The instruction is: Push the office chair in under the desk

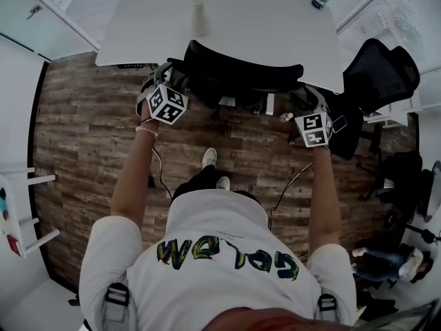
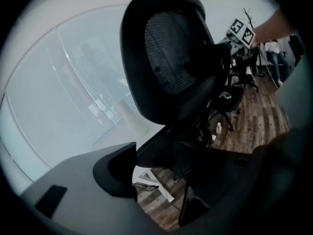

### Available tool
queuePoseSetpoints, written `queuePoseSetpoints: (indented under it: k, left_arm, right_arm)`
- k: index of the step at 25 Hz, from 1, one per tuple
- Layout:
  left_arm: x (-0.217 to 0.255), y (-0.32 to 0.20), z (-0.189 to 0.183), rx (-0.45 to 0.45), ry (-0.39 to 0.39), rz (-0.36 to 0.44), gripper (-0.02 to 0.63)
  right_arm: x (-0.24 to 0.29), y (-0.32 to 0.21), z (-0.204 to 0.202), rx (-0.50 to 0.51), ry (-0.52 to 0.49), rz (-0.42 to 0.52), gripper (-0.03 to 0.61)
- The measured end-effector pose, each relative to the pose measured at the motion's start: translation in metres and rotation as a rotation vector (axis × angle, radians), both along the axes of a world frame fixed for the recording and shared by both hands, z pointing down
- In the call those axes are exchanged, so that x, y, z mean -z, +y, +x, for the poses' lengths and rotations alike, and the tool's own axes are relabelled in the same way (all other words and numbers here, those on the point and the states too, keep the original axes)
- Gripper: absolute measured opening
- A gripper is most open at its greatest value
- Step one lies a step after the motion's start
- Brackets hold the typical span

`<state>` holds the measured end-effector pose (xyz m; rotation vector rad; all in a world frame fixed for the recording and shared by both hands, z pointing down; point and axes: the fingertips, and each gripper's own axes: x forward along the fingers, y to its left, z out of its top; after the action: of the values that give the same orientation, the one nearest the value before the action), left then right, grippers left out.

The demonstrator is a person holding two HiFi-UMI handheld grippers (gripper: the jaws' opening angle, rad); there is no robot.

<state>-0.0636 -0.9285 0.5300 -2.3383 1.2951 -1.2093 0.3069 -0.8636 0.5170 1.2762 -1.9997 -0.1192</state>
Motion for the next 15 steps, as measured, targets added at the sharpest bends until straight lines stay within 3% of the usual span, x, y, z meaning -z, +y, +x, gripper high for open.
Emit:
queuePoseSetpoints:
  k: [2, 6, 10, 15]
  left_arm:
    - [0.017, 0.018, 0.008, 0.017, 0.118, 0.007, 0.208]
    - [0.063, 0.053, 0.033, 0.025, 0.356, 0.035, 0.174]
    - [0.110, 0.084, 0.056, 0.008, 0.546, 0.057, 0.137]
    - [0.148, 0.116, 0.072, -0.014, 0.675, 0.086, 0.093]
  right_arm:
    - [0.015, 0.010, -0.002, -0.045, -0.128, 0.014, 0.184]
    - [0.058, 0.034, -0.023, -0.091, -0.341, 0.073, 0.150]
    - [0.109, 0.060, -0.057, -0.058, -0.446, 0.144, 0.118]
    - [0.157, 0.086, -0.093, -0.038, -0.506, 0.223, 0.098]
